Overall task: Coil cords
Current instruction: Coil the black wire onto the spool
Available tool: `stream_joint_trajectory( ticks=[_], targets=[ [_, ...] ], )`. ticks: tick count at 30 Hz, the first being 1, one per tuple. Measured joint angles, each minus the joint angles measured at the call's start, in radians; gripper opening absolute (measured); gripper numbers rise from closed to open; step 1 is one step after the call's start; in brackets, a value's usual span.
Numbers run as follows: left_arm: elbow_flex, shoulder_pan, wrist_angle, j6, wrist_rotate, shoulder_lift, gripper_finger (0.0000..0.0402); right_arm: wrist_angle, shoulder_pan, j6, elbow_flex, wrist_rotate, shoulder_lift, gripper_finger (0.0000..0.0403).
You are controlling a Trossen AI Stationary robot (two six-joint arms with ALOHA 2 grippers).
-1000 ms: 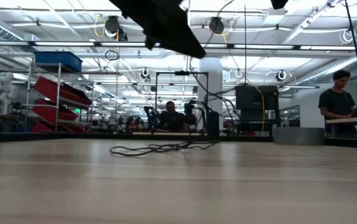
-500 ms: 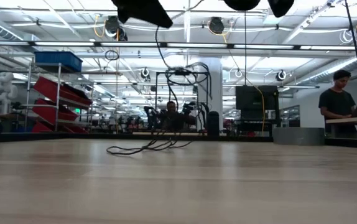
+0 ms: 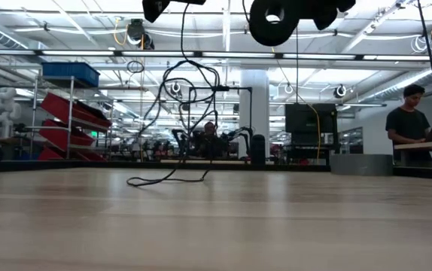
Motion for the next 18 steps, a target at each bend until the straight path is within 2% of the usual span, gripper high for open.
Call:
stream_joint_trajectory(
  ticks=[8,13,18],
  targets=[
    [0.000,0.075,0.036,-0.029,0.087,-0.002,0.0002,0.114,0.000,-0.100,0.000,0.010,0.072,0.0000],
    [0.026,0.093,0.060,-0.052,0.115,-0.002,0.0002,0.151,0.000,-0.102,0.000,0.124,0.102,0.0000],
    [0.065,0.098,0.088,-0.075,0.115,-0.003,0.0002,0.220,0.000,-0.102,0.000,0.284,0.128,0.0000]
  ],
)
